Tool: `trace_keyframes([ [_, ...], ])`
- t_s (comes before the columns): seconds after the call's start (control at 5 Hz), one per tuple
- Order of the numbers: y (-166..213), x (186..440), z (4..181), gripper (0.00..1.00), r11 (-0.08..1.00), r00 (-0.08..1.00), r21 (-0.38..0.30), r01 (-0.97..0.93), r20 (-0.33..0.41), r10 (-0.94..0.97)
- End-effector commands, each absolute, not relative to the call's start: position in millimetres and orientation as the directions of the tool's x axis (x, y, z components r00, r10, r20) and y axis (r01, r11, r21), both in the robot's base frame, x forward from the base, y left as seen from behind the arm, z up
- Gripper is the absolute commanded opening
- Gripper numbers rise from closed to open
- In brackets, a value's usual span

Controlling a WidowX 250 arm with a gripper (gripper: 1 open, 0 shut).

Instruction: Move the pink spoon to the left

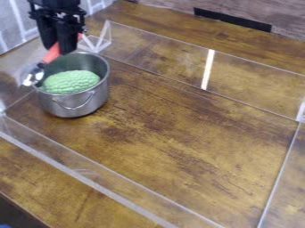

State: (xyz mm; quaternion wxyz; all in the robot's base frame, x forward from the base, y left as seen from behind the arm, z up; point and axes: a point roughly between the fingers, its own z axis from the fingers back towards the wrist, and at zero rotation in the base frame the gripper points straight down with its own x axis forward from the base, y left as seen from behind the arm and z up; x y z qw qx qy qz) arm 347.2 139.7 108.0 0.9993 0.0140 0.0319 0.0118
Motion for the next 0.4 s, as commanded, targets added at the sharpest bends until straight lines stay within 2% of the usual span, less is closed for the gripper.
trace_keyframes([
  [0.0, 159.7, 359.1, 124.0, 0.0, 0.999, 0.999, 0.018, -0.042, 0.023, 0.041],
  [0.2, 172.7, 369.3, 119.2, 0.0, 1.0, 0.999, -0.01, 0.023, 0.033, -0.023],
])
